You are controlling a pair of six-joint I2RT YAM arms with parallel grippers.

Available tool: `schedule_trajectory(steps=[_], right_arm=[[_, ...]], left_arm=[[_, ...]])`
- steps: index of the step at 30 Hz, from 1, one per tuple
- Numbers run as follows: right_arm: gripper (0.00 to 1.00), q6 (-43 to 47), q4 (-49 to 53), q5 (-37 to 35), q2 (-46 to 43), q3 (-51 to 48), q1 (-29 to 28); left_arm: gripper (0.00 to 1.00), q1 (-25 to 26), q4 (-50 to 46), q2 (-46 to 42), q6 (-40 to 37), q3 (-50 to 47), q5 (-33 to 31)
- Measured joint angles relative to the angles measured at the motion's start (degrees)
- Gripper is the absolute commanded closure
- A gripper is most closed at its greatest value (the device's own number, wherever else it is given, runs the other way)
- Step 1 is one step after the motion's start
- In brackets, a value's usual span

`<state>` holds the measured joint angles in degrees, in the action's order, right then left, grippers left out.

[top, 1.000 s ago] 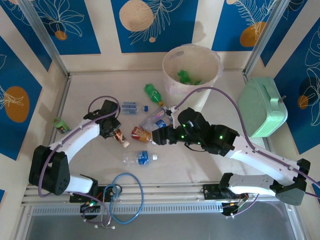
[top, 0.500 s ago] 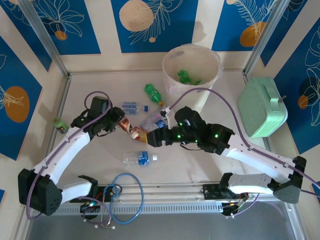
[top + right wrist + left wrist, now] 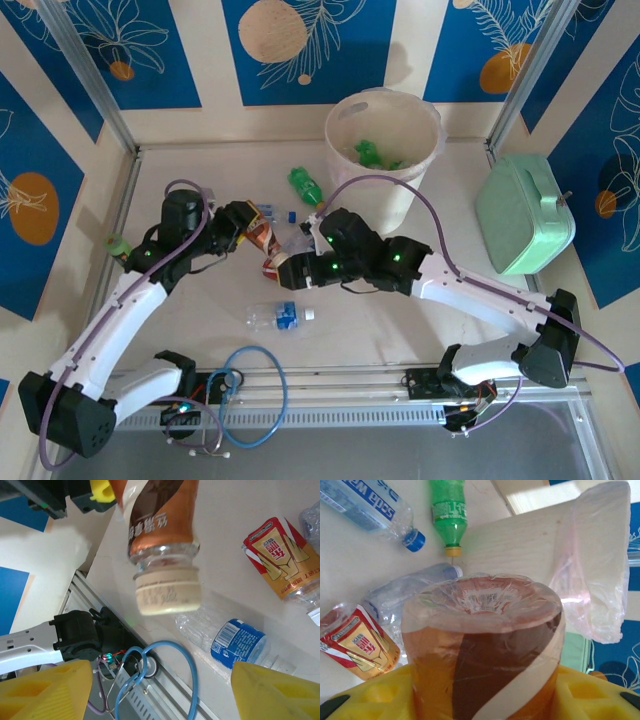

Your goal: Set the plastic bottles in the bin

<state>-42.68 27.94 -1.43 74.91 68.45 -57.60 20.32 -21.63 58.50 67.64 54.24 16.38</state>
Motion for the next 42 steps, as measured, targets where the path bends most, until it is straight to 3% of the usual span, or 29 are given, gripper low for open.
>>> schedule_trajectory(steps=[15, 30, 32, 34, 37, 39, 42], right_arm=[[0.34, -1.29, 0.83, -1.03, 2.62, 1.77, 1.25], [0.68, -2.27, 0.28, -1.40, 2.49, 1.60, 1.25], [0.71, -2.21, 0.24, -1.36, 2.43, 1.55, 1.25], [0.74, -2.03, 0.15, -1.38, 2.27, 1.51, 1.22], [0.76, -2.16, 0.11, -1.66, 1.79, 1.42, 1.22], [0.76, -2.14, 0.11, -1.79, 1.44, 1.16, 1.22], [0.76, -2.16, 0.15, -2.21, 1.01, 0.92, 1.22]], left_arm=[[0.53, 4.26, 5.68, 0.02, 2.60, -2.45, 4.28], [0.53, 5.42, 9.09, 0.17, 4.57, -4.37, 4.63], [0.43, 5.42, 9.09, 0.17, 4.57, -4.39, 4.63], [0.21, 5.42, 9.18, 0.17, 4.72, -4.39, 4.57], [0.06, 5.55, 9.25, 0.15, 4.59, -4.48, 4.61], [0.00, 5.60, 9.25, 0.13, 4.17, -4.48, 4.39], [0.00, 5.68, 8.02, 0.11, 2.40, -3.89, 3.17]])
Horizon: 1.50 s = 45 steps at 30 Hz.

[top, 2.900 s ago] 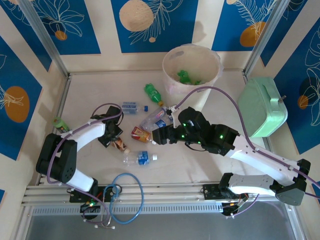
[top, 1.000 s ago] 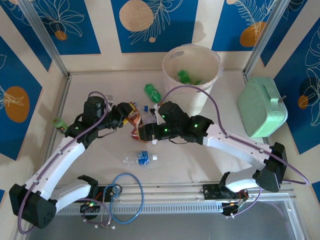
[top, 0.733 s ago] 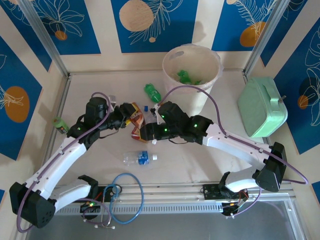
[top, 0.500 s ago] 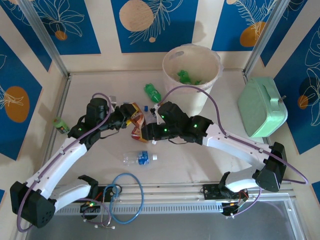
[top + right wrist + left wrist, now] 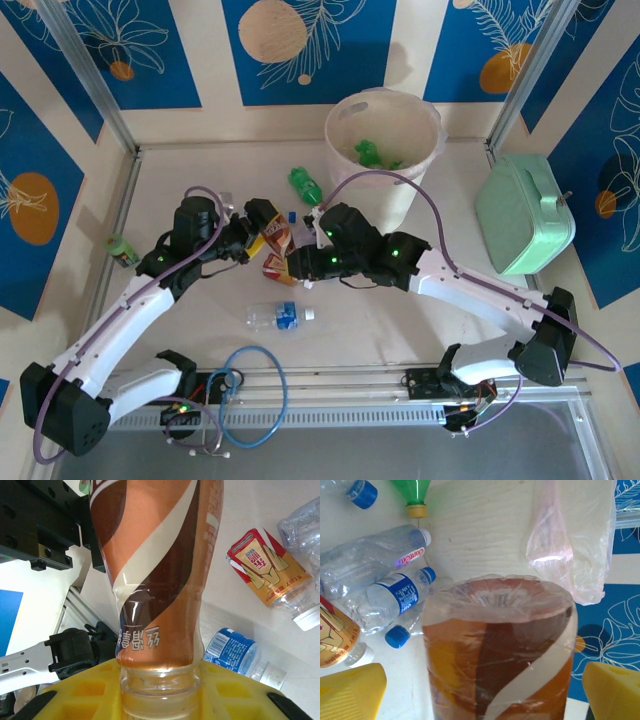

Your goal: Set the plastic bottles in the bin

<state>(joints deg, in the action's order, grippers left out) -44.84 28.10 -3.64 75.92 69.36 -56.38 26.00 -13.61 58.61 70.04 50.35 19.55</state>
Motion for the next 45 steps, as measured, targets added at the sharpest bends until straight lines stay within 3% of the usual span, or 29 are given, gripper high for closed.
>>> schedule_trajectory(steps=[10, 17, 26, 34, 40, 45], right_arm=[[0.76, 0.26, 2.73, -2.45, -5.05, -0.63, 1.49], [0.76, 1.16, 5.44, -3.67, -10.38, -0.66, 5.46], [0.75, 3.28, 9.57, -3.58, -15.23, 1.44, 12.55], [0.72, 5.31, 10.99, -0.66, -15.43, 8.04, 24.28], [0.72, 6.54, 11.39, 3.17, -11.19, 13.09, 32.02], [0.73, 7.15, 10.27, 6.84, -2.47, 20.55, 38.84]], left_arm=[[0.00, 0.02, -15.26, -0.68, -15.82, 13.73, -11.43], [0.00, 0.02, -25.00, -5.33, -29.31, 14.49, -20.20], [0.00, 3.78, -28.11, -6.84, -36.68, 10.78, -20.06], [0.00, 10.78, -31.06, -2.47, -41.13, 8.72, -20.11], [0.00, 11.80, -31.36, -1.79, -41.99, 7.74, -20.28], [0.01, 11.87, -31.45, -1.84, -40.98, 5.84, -20.76]])
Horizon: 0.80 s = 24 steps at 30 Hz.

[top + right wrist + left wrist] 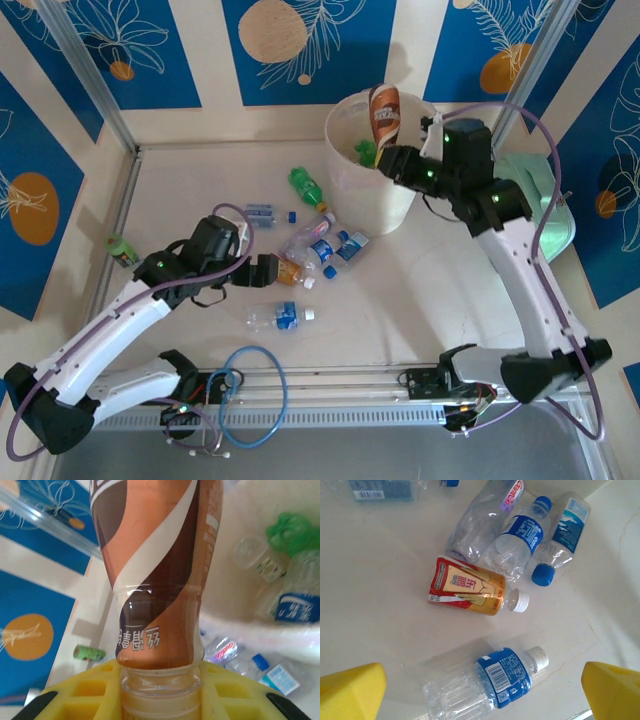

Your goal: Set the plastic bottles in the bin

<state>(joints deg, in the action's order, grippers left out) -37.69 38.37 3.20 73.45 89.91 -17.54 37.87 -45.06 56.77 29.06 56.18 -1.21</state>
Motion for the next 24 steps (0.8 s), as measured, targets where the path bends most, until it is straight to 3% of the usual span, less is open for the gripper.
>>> schedule_trajectory(steps=[6, 16, 24], right_arm=[[0.69, -0.04, -0.17, 3.15, 6.99, 3.91, 5.09], [0.37, 0.09, -0.15, 5.25, 11.54, 9.68, 8.04], [0.35, 0.17, -0.33, 6.32, 10.93, 9.66, 8.50]], left_arm=[[0.00, 0.07, 0.04, -1.22, 0.61, -0.70, -0.59], [0.00, 0.09, 0.07, -1.27, 0.57, -2.86, -0.83], [0.00, 0.09, 0.17, -1.03, 0.59, -4.72, -0.81]])
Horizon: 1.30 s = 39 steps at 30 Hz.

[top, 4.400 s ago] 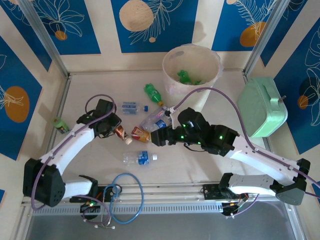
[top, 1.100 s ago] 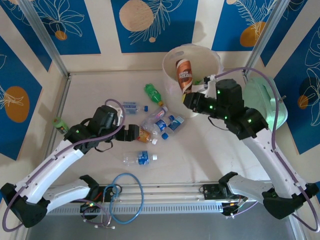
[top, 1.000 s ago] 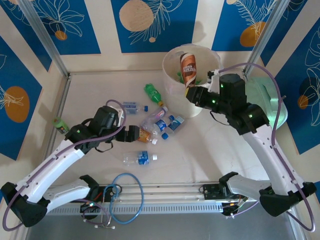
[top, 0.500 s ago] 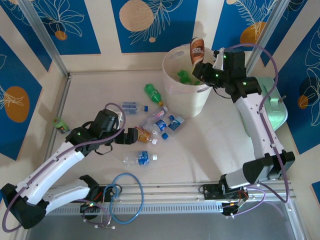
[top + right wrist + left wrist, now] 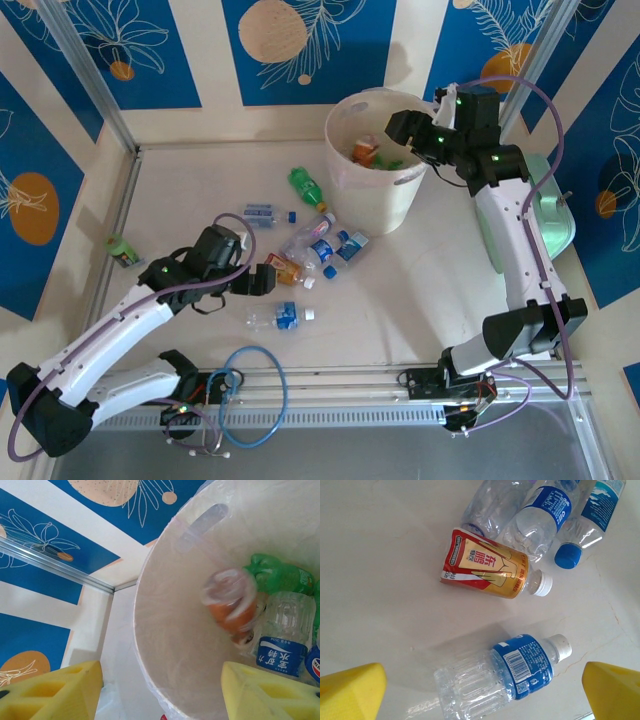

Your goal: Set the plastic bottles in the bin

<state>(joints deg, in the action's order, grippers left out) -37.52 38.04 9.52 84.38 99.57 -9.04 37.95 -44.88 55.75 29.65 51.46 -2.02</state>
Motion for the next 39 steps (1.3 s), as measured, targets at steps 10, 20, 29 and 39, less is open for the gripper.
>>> schedule_trajectory(steps=[10, 20, 29, 39], right_arm=[[0.35, -0.20, -1.33, -0.96, -17.81, -17.22, -10.69], [0.35, -1.38, -0.68, -8.68, -30.14, -29.16, -26.69], [0.35, -3.41, 1.33, -13.90, -31.82, -35.26, -30.38], [0.34, -4.48, 1.07, -15.80, -35.06, -37.94, -30.38]], left_arm=[[0.00, 1.25, 0.50, 2.03, -0.02, -0.63, 1.18], [0.00, 4.24, 2.34, 7.91, 1.70, -1.25, 0.92], [0.00, 4.94, 0.17, 5.27, 18.47, -4.46, 2.14], [0.00, 7.28, -5.18, -3.72, 40.94, -8.24, 7.19]])
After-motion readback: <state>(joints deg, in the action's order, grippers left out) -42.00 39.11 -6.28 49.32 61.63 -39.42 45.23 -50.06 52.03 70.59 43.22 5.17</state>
